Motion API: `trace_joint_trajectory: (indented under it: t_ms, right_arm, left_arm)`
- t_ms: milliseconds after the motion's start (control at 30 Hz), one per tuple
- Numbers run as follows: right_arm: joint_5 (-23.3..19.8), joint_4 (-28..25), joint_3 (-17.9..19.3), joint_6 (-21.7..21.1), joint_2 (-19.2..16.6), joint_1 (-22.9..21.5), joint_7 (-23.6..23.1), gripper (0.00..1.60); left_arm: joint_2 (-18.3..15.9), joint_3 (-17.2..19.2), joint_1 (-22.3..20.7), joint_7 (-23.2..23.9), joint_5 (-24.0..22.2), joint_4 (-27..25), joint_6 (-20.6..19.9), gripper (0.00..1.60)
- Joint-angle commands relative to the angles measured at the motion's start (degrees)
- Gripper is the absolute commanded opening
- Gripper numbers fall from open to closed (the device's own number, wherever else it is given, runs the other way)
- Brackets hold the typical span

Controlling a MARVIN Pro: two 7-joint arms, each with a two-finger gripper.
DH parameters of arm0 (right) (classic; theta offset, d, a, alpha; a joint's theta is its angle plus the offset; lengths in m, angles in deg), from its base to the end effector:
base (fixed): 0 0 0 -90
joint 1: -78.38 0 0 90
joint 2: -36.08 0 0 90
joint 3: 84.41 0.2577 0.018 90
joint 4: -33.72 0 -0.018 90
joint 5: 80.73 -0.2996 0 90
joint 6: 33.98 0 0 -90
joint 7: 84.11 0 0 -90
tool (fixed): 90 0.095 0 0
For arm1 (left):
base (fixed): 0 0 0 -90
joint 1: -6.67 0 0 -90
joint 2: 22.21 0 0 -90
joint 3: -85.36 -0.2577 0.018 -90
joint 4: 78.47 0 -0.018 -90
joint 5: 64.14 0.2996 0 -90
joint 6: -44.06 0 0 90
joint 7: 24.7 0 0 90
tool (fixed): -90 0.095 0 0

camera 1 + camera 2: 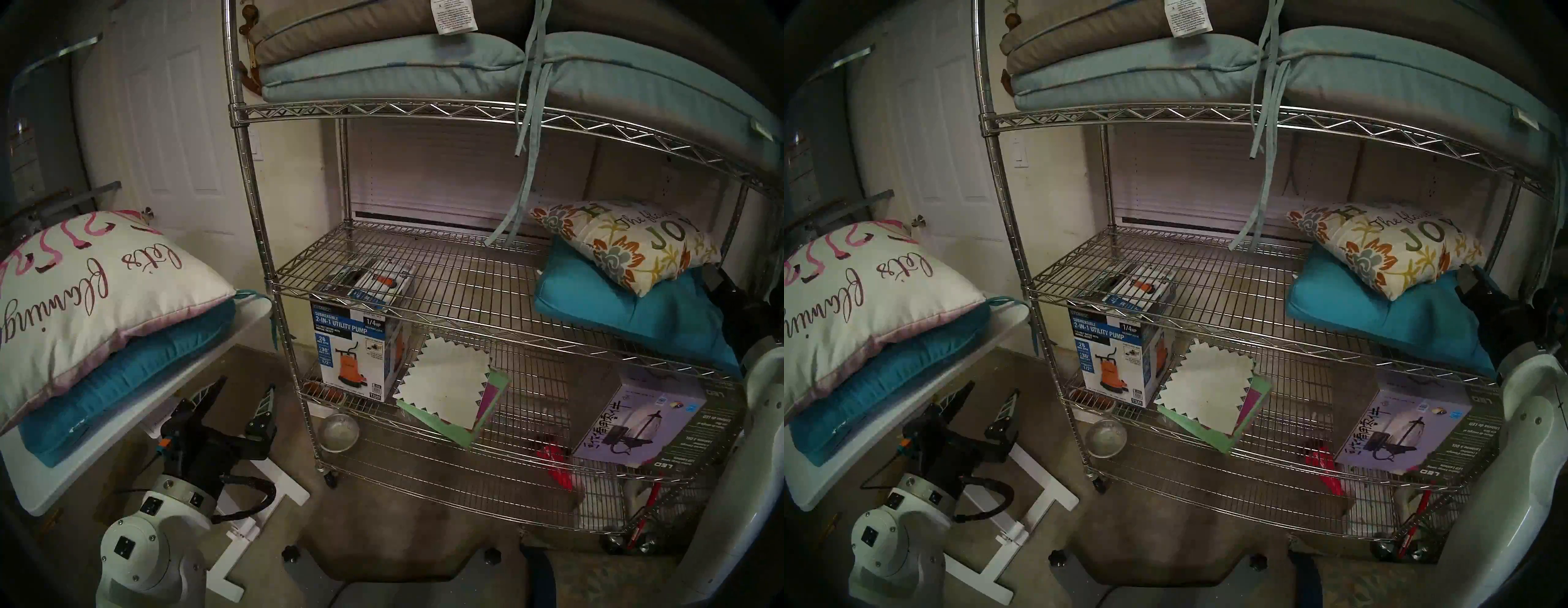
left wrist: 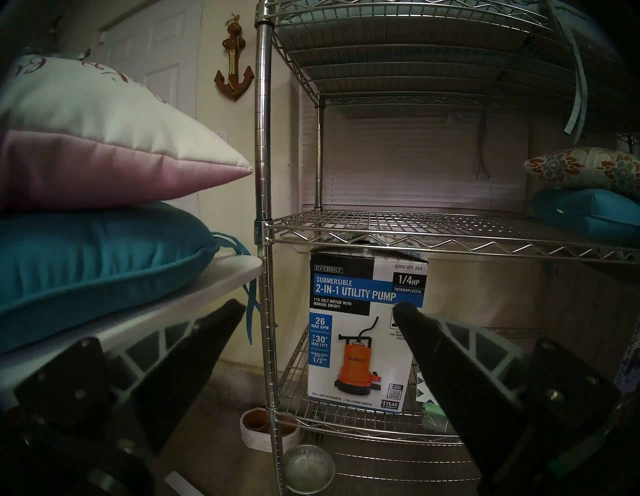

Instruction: Put cushion on the shelf

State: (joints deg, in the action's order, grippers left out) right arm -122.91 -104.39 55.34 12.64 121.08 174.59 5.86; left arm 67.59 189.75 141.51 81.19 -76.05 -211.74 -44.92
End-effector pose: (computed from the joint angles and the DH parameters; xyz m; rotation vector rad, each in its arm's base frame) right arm 0.2337 -0.2126 -0.0345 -1.9412 0.7152 -2.3633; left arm 0.2192 0.0528 -0.2146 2.1441 -0.0761 2.1731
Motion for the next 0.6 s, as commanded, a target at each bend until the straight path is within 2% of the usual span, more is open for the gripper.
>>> trace_joint_trajectory:
  t_ms: [0, 133, 567]
  right_arm:
    - [-0.96, -1.90, 2.25, 0.95, 1.44, 1.60, -1.63, 1.60]
    - [-1.17, -1.90, 3.19, 1.58, 1.87, 3.22, -3.52, 1.60]
    - [-1.28, -1.90, 4.13, 2.67, 2.55, 4.31, -5.87, 1.60]
  left_arm:
    - [-0.09, -0.01, -0.06, 0.04, 0.15, -1.38, 0.17, 1.60]
    - [-0.09, -0.01, -0.07, 0.04, 0.14, -1.35, 0.18, 1.60]
    - [-0.09, -0.01, -0.07, 0.04, 0.14, -1.35, 0.18, 1.60]
